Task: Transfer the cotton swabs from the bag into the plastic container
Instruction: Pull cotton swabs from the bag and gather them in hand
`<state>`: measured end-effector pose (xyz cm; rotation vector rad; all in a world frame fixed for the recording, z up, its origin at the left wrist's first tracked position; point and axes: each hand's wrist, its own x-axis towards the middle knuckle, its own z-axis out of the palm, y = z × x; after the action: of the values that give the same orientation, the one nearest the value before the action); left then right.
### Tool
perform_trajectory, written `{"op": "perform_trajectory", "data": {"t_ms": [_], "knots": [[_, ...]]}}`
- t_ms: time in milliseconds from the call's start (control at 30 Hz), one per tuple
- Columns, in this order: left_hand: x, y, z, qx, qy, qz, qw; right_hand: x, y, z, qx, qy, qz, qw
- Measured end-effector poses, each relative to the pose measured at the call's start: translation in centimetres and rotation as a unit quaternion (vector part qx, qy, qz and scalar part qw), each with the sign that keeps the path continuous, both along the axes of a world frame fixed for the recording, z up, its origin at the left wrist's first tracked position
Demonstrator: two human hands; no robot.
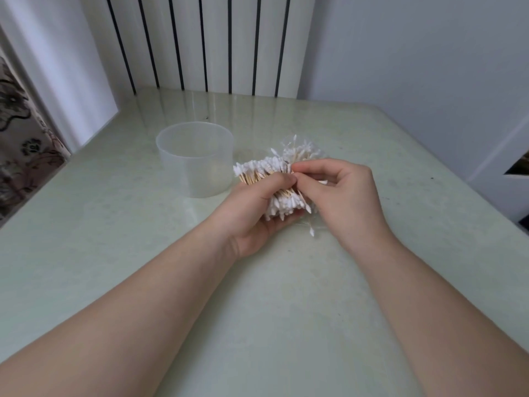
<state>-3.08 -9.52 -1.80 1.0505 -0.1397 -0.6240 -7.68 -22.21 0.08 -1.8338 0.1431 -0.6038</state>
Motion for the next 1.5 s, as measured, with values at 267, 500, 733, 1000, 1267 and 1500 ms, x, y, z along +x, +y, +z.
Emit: {"op": "perform_trajectory", "data": {"t_ms": [267, 500, 733, 1000, 1267, 1500], "knots": [[0.1, 0.3, 0.2, -0.041, 0.04, 0.011, 0.998, 0.1, -0.4, -0.6, -0.119, 0.021, 0.024, 0.992], [0.5, 0.2, 0.3, -0.035, 0.035, 0.059, 0.997, -0.2, -0.4, -0.3, -0.172, -0.016, 0.043, 0.984], [0.6, 0.5, 0.9, -0.115, 0.057, 0.078, 0.989, -0.1, -1.0, -0.7, -0.118, 0.087, 0.078, 0.986], [0.8, 0.9, 1.3, -0.156, 0.067, 0.078, 0.982, -0.3, -0.1, -0.6, -0.027, 0.075, 0.161, 0.984], [0.4, 0.9, 1.5, -0.135, 0.077, 0.054, 0.986, -0.7, -0.1, 0.0, 0.017, 0.036, 0.158, 0.987], [0.2, 1.2, 1.6, -0.131, 0.101, 0.003, 0.986, -1.2, -0.6, 0.5, -0.145, 0.037, 0.121, 0.981]]}}
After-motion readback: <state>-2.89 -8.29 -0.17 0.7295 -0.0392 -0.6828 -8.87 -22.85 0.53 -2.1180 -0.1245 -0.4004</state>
